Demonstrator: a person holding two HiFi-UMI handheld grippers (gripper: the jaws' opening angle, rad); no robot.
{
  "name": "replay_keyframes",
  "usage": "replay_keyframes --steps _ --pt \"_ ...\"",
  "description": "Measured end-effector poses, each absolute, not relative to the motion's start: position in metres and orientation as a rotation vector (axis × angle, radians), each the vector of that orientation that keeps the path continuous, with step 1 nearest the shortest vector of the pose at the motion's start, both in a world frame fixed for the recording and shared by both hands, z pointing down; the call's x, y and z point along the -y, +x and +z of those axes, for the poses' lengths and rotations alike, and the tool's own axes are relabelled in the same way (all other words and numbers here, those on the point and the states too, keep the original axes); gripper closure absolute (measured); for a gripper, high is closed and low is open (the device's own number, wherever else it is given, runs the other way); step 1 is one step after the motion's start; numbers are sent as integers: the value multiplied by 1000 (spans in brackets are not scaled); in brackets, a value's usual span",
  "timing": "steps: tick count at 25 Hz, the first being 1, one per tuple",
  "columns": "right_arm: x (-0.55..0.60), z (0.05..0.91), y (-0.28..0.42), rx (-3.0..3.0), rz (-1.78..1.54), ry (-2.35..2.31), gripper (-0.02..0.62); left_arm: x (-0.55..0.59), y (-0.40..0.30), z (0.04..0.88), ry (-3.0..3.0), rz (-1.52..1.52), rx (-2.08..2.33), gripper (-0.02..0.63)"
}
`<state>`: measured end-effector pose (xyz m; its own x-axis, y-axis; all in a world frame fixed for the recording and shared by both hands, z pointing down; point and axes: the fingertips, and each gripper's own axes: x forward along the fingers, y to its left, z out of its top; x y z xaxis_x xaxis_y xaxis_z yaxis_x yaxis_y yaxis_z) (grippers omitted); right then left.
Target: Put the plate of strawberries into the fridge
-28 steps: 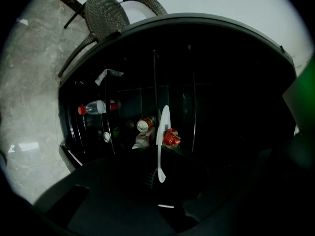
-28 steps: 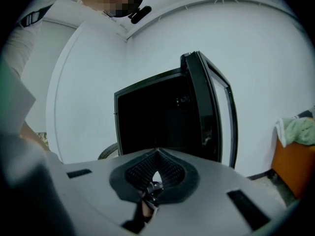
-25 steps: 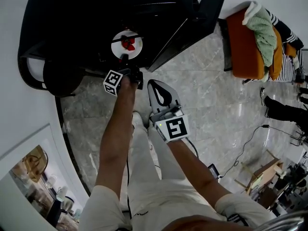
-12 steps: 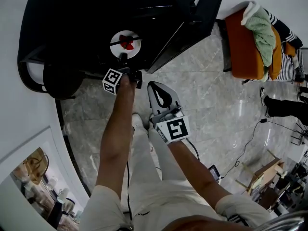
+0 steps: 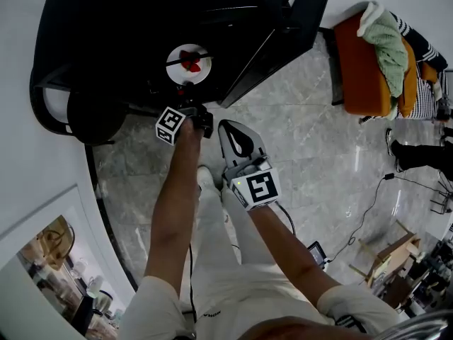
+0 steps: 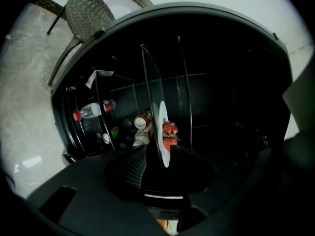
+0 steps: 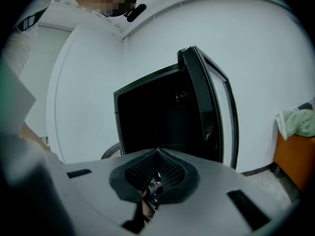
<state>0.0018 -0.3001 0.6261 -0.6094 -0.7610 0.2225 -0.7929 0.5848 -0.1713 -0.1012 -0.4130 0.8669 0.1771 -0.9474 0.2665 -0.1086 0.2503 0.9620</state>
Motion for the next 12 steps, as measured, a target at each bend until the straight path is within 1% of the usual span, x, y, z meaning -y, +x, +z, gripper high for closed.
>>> replay_keyframes --steps 6,7,9,11,12 --pt "293 621 -1 2685 374 1320 583 396 -100 862 1131 -871 1225 474" --pt "293 620 -1 2684 376 1321 583 393 -99 859 1139 -873 1221 493" --pt "291 619 -1 2685 379 1327 583 388 -99 852 1159 -890 1210 558" --pt "289 617 -2 2687 377 1331 583 385 -99 842 1174 -932 1185 597" --pt "288 615 -2 2685 374 1332 583 382 -98 836 1183 -954 1167 603"
